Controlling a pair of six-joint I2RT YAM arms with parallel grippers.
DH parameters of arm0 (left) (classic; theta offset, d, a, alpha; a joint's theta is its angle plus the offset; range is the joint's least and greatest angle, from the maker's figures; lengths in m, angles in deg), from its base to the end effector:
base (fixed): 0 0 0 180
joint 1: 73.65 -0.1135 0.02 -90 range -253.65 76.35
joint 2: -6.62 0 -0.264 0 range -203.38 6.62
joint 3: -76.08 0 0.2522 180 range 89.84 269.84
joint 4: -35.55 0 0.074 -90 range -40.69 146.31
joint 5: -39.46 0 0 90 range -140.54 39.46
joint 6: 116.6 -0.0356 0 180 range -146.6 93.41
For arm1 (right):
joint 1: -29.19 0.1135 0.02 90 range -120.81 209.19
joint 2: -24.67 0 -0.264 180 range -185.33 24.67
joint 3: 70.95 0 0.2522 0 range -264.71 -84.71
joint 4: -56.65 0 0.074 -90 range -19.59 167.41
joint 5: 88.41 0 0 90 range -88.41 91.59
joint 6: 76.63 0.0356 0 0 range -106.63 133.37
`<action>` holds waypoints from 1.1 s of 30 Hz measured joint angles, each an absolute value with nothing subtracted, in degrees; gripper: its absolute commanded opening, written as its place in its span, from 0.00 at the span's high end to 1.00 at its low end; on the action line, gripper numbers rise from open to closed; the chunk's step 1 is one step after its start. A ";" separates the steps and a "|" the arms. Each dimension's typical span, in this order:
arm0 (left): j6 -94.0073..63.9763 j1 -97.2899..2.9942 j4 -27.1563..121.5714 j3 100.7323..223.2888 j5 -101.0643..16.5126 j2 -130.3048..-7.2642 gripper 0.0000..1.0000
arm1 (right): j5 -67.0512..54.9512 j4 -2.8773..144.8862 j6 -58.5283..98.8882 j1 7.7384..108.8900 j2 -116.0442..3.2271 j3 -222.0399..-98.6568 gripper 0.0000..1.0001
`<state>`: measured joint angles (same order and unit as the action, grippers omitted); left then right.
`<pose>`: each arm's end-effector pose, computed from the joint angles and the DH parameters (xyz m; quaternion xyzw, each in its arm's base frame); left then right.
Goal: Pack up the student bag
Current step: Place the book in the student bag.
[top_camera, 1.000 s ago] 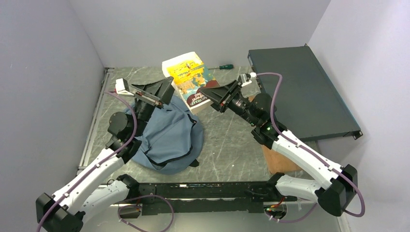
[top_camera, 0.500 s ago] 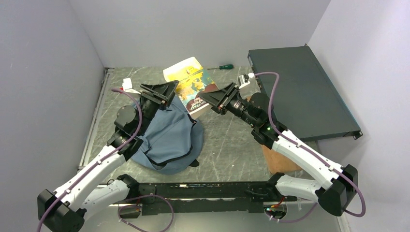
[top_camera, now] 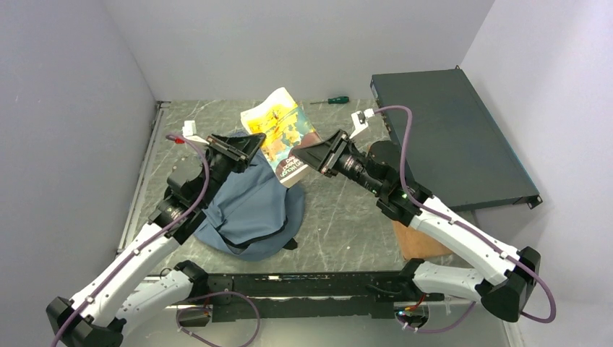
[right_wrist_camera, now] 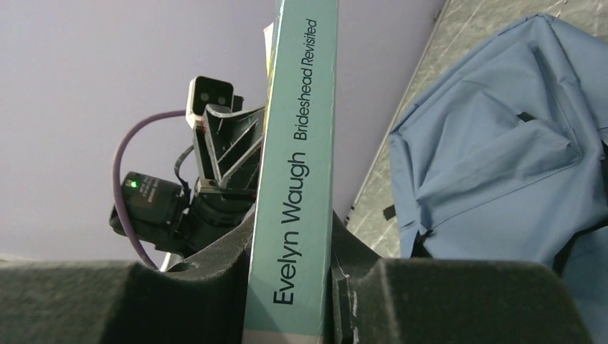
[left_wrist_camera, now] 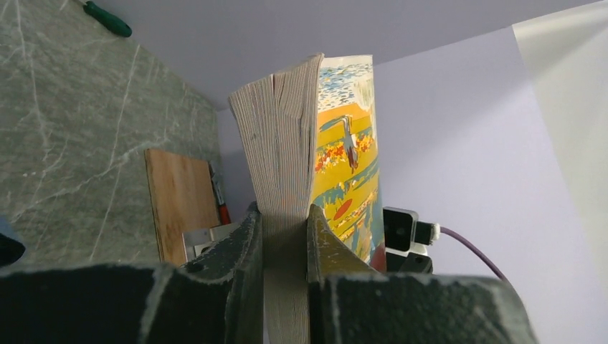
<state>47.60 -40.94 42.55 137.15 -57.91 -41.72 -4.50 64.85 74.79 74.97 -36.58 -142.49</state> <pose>0.1701 -0.1038 0.3772 -0.2817 0.6092 -0.5689 0.4753 0.1720 0.1822 0.3940 0.0564 0.6919 0.6005 0.3969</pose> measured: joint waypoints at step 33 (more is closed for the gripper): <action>2.33 -3.34 97.74 152.43 -71.60 -66.09 0.00 | -8.67 101.76 42.88 63.73 -34.70 -152.77 1.00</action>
<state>2.33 -3.34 97.74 152.43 -71.60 -66.09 -8.67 101.76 42.88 63.73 -34.70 -152.77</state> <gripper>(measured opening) 0.996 0.275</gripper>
